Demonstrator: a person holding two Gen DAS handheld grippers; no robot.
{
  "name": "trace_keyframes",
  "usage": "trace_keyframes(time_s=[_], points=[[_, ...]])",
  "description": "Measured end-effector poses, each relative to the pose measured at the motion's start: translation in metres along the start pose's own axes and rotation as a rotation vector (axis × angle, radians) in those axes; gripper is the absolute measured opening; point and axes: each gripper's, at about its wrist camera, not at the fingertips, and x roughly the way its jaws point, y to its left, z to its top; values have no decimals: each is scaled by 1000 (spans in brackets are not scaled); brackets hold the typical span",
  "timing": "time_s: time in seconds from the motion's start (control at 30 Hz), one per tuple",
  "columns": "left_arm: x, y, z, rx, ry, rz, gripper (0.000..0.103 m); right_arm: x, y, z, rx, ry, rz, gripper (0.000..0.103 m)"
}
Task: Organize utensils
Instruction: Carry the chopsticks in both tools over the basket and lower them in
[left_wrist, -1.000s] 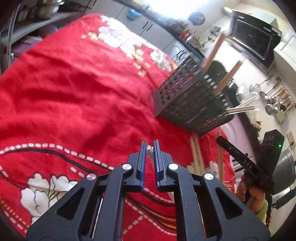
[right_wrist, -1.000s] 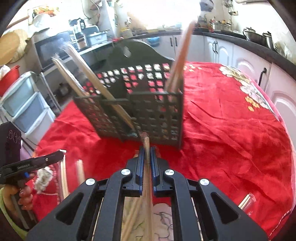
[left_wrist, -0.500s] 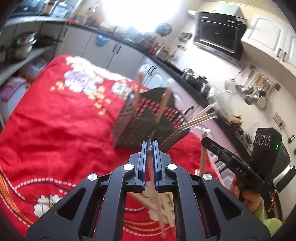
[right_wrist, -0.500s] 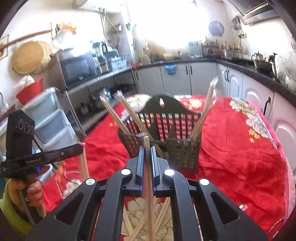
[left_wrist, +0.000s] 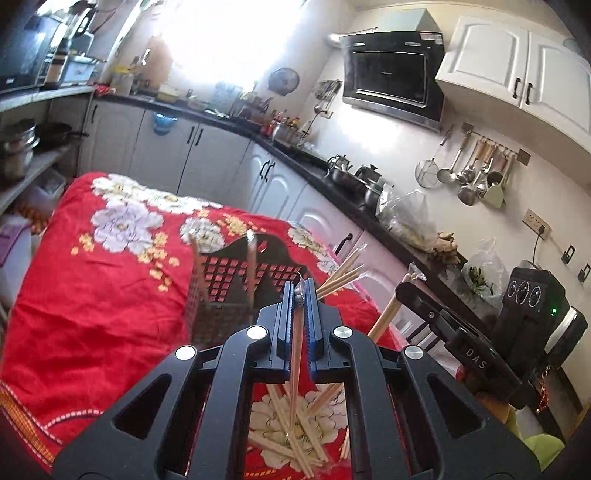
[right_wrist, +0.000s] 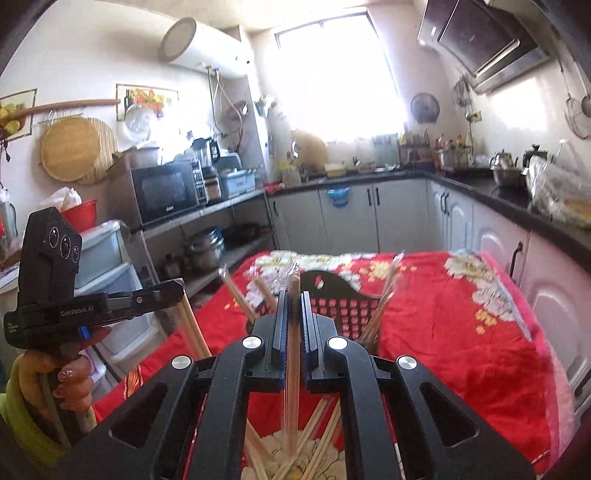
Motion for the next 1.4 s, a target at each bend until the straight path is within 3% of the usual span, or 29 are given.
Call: trace_keyframes(time_s=[0.43, 0.83, 1.4], points=[[13, -23, 28, 49, -41, -35, 3, -20, -13, 18, 6, -96, -35, 6], [14, -37, 59, 71, -126, -36, 3, -22, -20, 41, 8, -156, -54, 6], [27, -53, 103, 139, -219, 40, 3, 7, -17, 92, -35, -239, -87, 6]])
